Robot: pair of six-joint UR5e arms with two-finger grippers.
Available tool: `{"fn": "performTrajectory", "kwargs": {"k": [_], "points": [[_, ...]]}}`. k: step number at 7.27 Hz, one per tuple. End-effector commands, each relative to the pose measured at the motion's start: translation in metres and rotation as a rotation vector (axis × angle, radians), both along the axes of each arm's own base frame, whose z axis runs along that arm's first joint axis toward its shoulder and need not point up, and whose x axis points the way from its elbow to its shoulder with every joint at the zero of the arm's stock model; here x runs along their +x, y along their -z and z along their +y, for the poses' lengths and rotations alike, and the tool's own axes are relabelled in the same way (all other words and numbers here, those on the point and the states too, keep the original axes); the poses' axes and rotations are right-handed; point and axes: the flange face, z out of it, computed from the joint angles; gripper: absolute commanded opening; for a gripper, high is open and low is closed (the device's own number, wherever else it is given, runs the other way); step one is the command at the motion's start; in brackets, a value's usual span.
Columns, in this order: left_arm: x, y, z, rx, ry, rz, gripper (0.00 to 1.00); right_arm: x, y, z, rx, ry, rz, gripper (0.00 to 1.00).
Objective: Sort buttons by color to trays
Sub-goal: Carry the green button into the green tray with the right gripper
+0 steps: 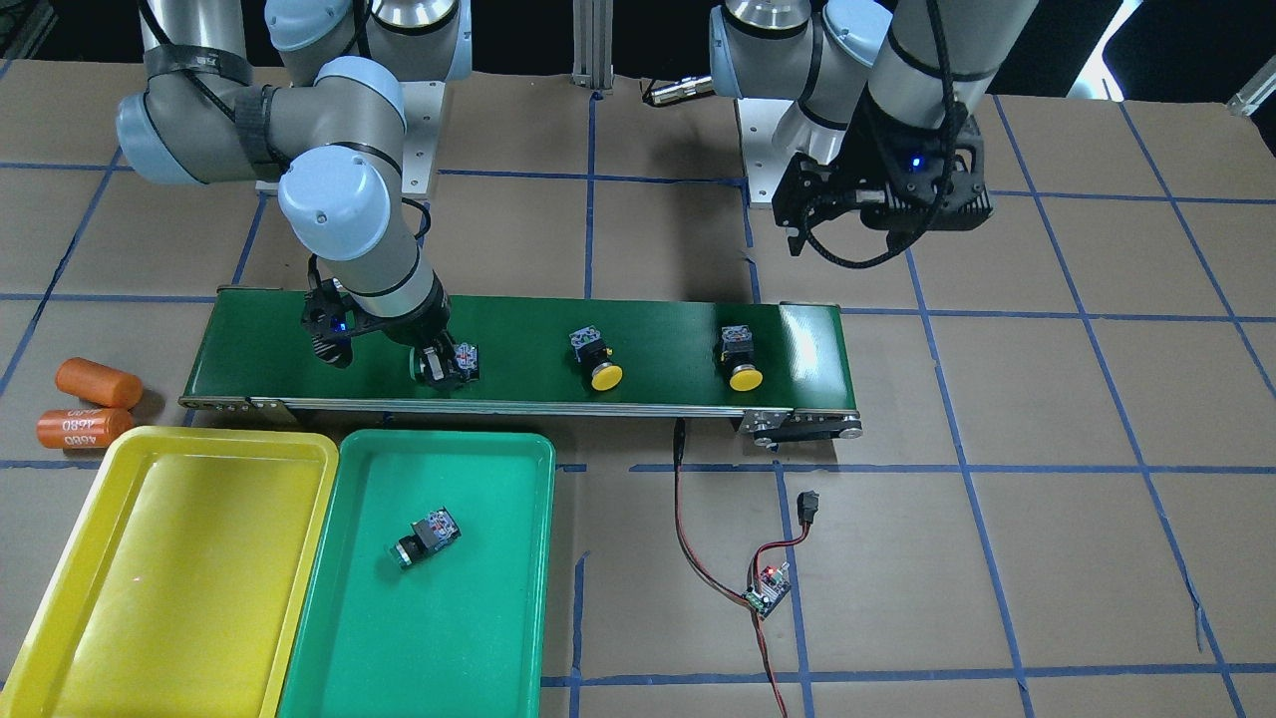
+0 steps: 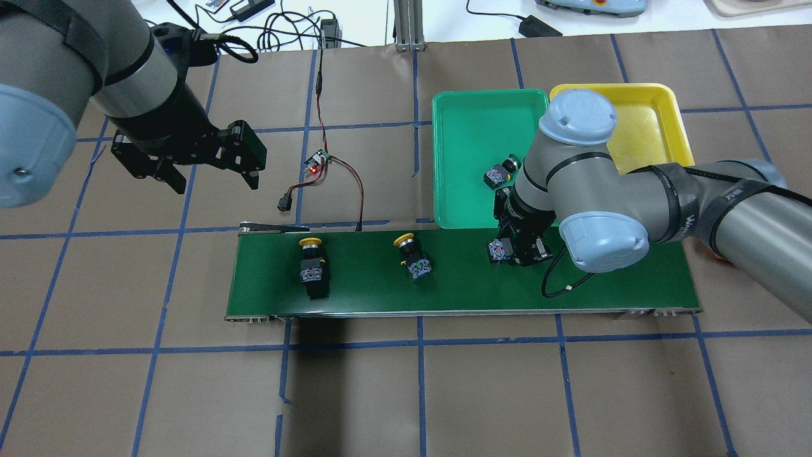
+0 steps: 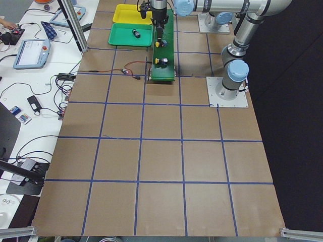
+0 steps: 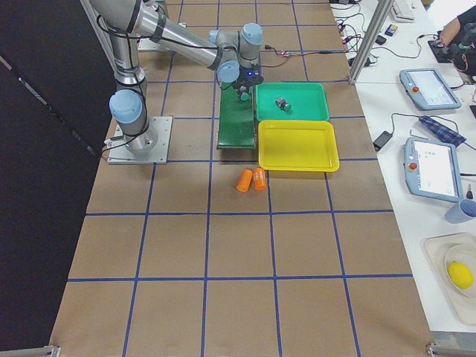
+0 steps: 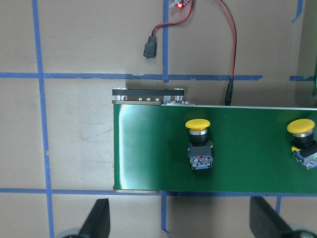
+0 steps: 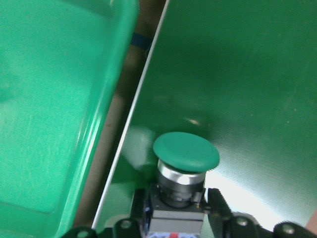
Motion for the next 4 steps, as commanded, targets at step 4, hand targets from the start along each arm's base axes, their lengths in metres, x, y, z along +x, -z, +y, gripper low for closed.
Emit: {"fn": "performTrajectory", "kwargs": {"k": [4], "points": [[0.003,-0.011,0.006,-0.021,0.009,-0.004,1.0,0.001,-0.087,-0.011,-0.303,-0.18,-0.021,0.0]]}}
